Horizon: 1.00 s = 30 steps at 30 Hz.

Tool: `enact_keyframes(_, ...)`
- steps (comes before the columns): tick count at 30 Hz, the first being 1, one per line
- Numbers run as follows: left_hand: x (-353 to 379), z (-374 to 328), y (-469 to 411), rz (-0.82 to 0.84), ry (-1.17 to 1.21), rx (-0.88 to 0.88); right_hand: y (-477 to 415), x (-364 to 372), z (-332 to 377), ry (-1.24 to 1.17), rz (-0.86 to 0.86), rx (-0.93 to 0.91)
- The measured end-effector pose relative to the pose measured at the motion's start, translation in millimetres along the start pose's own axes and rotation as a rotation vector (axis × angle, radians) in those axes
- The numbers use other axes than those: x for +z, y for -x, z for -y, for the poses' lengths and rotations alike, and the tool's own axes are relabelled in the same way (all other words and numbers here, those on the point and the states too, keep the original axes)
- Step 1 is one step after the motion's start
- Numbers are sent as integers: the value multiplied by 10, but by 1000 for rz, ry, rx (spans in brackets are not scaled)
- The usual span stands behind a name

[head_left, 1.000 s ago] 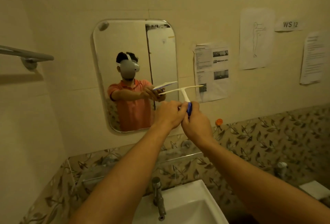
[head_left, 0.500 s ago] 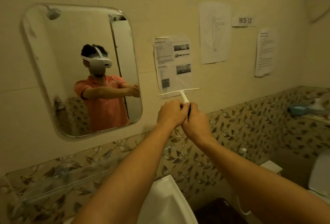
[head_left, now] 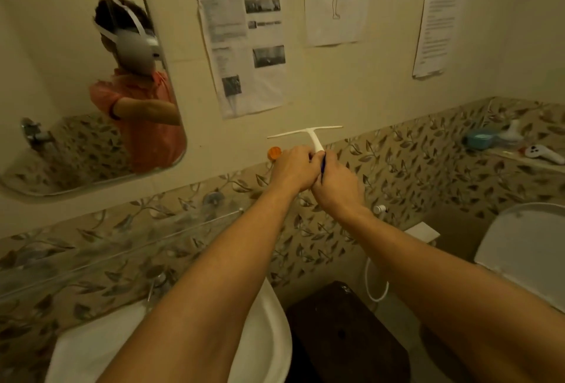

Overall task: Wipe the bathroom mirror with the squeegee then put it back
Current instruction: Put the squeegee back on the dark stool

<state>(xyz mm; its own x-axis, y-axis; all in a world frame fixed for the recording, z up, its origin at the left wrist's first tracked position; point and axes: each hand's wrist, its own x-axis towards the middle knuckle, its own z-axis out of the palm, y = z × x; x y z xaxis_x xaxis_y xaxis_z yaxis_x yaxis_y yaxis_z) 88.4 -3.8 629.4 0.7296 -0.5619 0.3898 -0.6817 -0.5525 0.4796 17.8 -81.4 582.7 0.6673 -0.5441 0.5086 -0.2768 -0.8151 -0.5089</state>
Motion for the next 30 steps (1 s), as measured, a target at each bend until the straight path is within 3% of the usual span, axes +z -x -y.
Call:
enact_keyframes(6,625,149,-15,106,60,-71,103,304,-518,66,69,10)
enact_keyframes(18,1846,611,201,320,170,-175,553,950,-1290,225,236,203)
enact_keyframes(30,3130,1160,734,527,201,-308,1238,1795,-2166,218,423,358)
